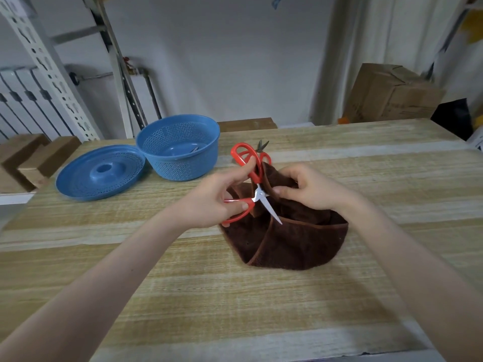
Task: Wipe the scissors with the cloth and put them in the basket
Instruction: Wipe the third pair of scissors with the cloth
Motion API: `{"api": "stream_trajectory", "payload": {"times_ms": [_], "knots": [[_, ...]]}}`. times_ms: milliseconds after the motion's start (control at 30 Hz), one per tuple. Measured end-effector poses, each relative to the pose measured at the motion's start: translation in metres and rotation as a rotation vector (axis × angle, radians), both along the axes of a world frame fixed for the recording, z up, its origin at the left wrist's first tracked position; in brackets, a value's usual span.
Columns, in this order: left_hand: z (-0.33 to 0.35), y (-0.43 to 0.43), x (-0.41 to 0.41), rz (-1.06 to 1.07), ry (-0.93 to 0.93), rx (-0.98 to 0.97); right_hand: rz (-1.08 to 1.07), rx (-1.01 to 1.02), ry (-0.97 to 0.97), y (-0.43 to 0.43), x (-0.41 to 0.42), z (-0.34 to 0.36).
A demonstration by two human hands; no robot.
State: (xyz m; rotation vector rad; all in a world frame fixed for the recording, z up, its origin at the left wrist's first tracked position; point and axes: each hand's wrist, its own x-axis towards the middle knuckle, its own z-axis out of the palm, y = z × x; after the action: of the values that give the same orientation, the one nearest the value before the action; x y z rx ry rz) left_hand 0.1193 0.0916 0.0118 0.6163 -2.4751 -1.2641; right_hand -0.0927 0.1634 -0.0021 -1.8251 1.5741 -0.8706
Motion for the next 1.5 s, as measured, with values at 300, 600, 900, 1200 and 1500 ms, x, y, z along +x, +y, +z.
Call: {"api": "stream_trajectory", "payload": {"times_ms": [300,600,900,1200,1500], "knots": [[0.004,0.002,-0.008,-0.001,0.042,0.050,-0.140,-0.127,-0.079,-0.007,0.005,-0.004],[0.004,0.005,-0.006,-0.009,0.031,0.059,-0.006,-0.021,-0.054,0.002,0.003,0.006],[-0.006,-0.004,-0.007,0.032,0.015,0.146,-0.044,-0.100,0.006,-0.004,0.008,-0.006],[-0.006,-0.004,-0.009,0.036,0.074,0.189,-0.121,-0.118,0.007,-0.014,0.008,-0.009],[-0.004,-0.010,-0.006,0.036,0.030,0.188,-0.058,-0.035,-0.041,-0.006,0.003,0.003]]}}
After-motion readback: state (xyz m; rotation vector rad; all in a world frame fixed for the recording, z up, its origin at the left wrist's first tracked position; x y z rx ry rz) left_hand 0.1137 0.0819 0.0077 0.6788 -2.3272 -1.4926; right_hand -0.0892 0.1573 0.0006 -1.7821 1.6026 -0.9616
